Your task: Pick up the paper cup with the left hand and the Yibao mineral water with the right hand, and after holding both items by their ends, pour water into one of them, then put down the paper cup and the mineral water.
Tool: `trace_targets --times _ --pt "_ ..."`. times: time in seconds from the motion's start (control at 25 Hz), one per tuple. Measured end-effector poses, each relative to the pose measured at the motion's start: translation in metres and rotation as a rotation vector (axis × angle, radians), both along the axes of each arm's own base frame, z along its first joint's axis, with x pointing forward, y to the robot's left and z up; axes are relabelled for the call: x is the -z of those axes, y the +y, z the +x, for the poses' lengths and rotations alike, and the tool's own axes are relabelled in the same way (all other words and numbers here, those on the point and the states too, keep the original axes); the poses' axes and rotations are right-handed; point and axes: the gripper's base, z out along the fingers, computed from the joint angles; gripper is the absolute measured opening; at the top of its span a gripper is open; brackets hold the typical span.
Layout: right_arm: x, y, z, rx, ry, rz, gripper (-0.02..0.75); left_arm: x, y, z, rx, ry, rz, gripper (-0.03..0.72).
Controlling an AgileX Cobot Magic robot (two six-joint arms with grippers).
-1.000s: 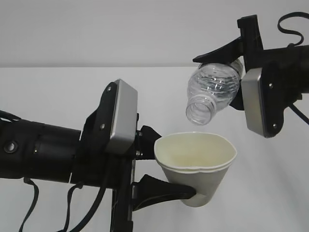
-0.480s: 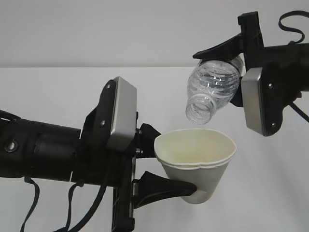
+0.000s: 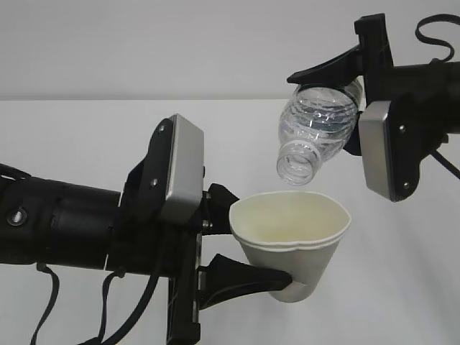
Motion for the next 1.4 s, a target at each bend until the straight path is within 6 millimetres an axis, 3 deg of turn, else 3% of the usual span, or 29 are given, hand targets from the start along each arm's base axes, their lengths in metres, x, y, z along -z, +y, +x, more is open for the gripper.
trace_targets --times 1.4 --pt "-0.0003 0.0000 0.0002 -0.006 -0.020 -0.012 0.453 0.0019 0.0010 0.0034 -0.042 0.004 0.022 0.366"
